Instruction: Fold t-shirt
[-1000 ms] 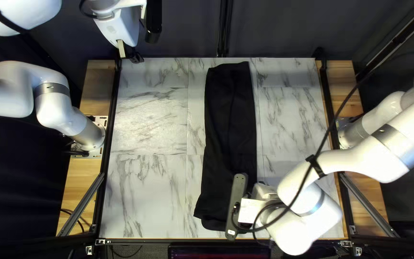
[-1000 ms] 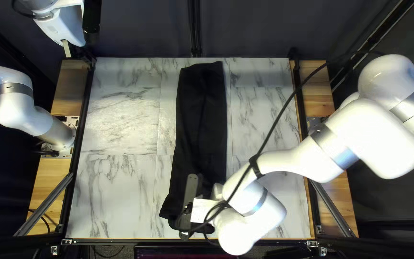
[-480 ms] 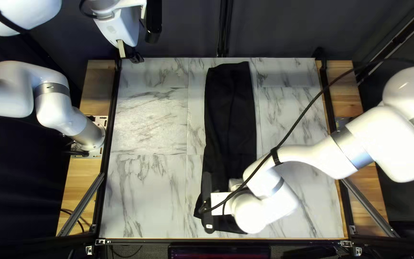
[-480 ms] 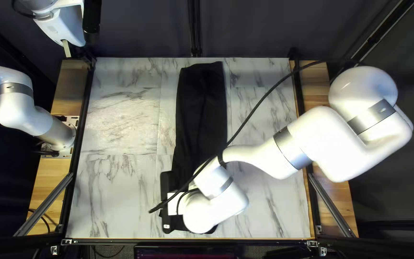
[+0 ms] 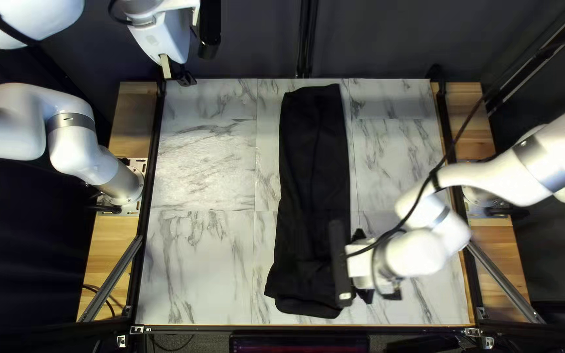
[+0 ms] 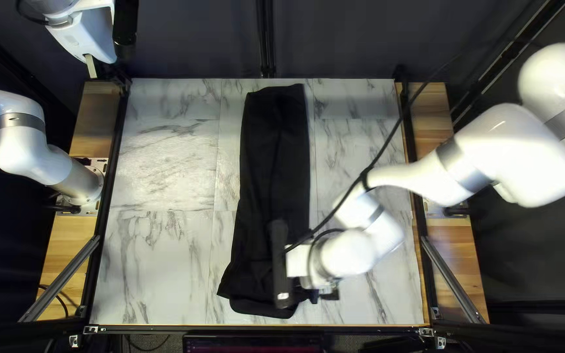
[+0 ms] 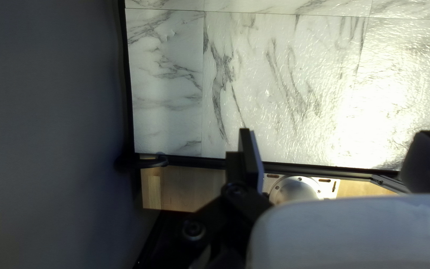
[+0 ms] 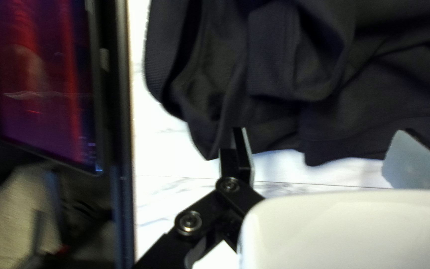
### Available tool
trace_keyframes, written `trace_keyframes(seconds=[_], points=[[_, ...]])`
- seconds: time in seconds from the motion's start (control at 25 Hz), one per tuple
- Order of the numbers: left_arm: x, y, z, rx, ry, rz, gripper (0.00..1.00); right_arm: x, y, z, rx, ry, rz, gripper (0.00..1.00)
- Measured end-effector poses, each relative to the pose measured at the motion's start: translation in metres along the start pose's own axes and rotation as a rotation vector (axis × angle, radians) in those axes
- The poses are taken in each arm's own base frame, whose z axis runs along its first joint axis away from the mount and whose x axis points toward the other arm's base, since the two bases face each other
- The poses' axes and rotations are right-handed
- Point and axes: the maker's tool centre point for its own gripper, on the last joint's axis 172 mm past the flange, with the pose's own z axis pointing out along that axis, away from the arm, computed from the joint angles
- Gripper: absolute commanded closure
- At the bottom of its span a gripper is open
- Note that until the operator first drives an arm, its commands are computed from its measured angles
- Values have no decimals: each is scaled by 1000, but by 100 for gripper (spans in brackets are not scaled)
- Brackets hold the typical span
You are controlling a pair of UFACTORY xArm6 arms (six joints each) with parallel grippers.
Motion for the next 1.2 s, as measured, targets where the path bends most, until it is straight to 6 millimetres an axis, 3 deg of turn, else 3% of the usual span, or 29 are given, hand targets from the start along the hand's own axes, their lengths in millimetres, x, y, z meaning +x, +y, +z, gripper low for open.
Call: trace_keyframes(seconds=[0.2,0.48,1.2], points=[[0,0,0,0,0,0,0,3,1,16,-7,46,120,0],[0,0,0,0,0,0,0,26,3,32,-76,94,200,0],[0,0,0,0,0,0,0,11,18,44,-155,-14,282,0]])
